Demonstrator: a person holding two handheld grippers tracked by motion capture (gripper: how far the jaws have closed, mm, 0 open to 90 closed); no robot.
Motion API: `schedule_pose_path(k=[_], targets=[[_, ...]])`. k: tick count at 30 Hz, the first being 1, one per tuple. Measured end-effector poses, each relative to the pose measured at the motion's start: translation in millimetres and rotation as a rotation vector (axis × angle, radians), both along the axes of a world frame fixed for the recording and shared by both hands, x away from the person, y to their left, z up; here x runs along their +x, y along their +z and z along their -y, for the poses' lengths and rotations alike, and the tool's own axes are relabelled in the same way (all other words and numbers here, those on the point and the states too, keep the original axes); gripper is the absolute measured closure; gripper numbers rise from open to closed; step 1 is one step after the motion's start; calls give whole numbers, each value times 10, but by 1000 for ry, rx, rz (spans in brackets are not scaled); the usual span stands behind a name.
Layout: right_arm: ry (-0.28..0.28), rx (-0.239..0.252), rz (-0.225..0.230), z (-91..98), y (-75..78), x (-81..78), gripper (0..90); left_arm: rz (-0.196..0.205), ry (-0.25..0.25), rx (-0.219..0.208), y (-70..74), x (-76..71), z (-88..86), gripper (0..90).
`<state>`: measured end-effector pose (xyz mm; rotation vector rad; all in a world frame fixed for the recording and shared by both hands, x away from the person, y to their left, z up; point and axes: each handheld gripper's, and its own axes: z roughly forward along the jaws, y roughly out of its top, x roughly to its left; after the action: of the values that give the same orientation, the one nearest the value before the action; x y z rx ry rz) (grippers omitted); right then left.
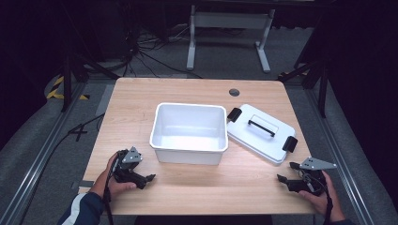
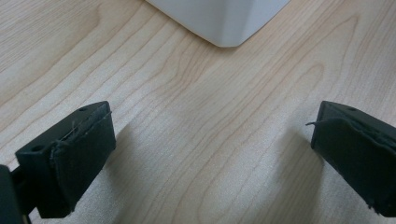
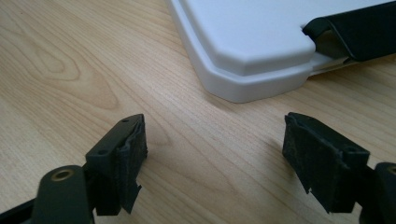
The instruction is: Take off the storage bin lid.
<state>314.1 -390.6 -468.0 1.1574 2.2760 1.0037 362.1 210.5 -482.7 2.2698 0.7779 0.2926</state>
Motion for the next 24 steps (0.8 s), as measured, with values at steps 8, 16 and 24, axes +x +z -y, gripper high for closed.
schedule_pose_path(k=[8,16,24], targets=[[-1,-6,1,1,-1,3,215,-3,7,6,8,-12,-1,6],[-3,-6,0,3,1,5,216,1,8,6,6,-7,1,4],[-4,-4,-1,5,1,6,217,0,13,-1,0,-8,7,3]])
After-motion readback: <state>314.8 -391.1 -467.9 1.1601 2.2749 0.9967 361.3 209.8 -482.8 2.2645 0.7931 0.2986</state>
